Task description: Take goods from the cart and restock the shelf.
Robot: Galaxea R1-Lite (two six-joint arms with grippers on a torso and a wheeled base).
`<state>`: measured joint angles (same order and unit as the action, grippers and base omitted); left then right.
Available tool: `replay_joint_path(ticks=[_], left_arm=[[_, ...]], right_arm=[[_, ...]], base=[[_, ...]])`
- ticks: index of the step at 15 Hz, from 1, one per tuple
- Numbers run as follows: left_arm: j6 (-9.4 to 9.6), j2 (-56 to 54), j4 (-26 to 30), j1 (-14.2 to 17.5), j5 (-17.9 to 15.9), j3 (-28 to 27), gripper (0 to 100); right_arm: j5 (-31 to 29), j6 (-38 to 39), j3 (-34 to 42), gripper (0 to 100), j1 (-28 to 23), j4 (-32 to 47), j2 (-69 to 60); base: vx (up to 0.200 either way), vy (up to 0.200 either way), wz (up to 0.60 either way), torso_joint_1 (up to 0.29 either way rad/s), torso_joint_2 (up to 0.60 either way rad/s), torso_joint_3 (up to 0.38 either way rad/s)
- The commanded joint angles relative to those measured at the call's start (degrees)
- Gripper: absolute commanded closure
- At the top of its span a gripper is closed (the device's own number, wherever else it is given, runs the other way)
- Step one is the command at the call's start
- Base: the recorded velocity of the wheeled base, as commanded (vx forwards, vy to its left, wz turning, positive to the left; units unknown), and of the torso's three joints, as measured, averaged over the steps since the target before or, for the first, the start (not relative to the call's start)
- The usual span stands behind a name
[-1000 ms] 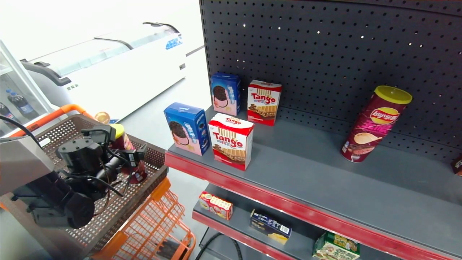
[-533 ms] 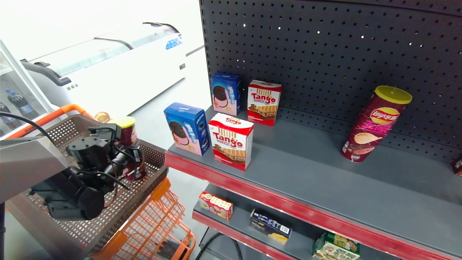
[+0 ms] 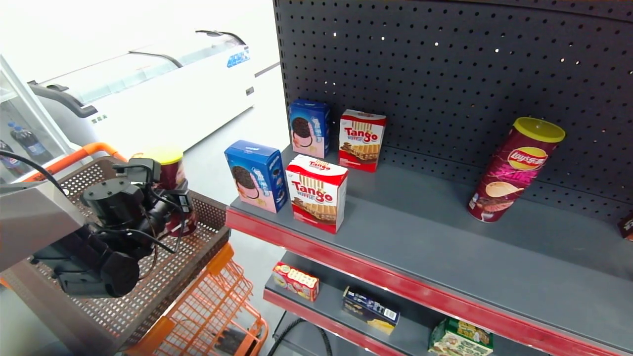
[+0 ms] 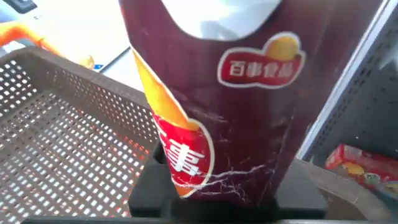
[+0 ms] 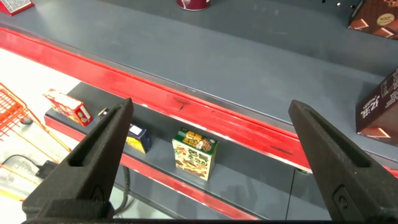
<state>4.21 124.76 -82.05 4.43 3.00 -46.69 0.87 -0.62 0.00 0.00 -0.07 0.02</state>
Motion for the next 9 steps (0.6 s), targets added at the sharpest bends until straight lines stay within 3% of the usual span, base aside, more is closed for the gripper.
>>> replay_joint_path(ticks=[1, 3, 5, 9], left_arm=[[-0.16, -9.36, 6.82, 0.23, -1.59, 0.28, 100], [-0.07, -16.13, 14.29, 0.06, -3.35, 0.64, 100], [-0.43, -20.61, 15.79, -0.56, -3.88, 0.99, 100], [-1.48, -31.95, 24.4, -5.48, -6.08, 6.52, 100]], right_arm=[[0.01, 0.01, 0.0, 0, -0.09, -0.01, -0.02], [0.01, 0.01, 0.0, 0, 0.0, -0.01, -0.02], [0.01, 0.01, 0.0, 0, -0.09, -0.01, -0.02], [0.01, 0.01, 0.0, 0, -0.09, -0.01, -0.02]], base=[[0.0, 0.0, 0.0, 0.0, 0.0, 0.0], [0.0, 0.0, 0.0, 0.0, 0.0, 0.0], [0.0, 0.0, 0.0, 0.0, 0.0, 0.0], [0.0, 0.0, 0.0, 0.0, 0.0, 0.0]])
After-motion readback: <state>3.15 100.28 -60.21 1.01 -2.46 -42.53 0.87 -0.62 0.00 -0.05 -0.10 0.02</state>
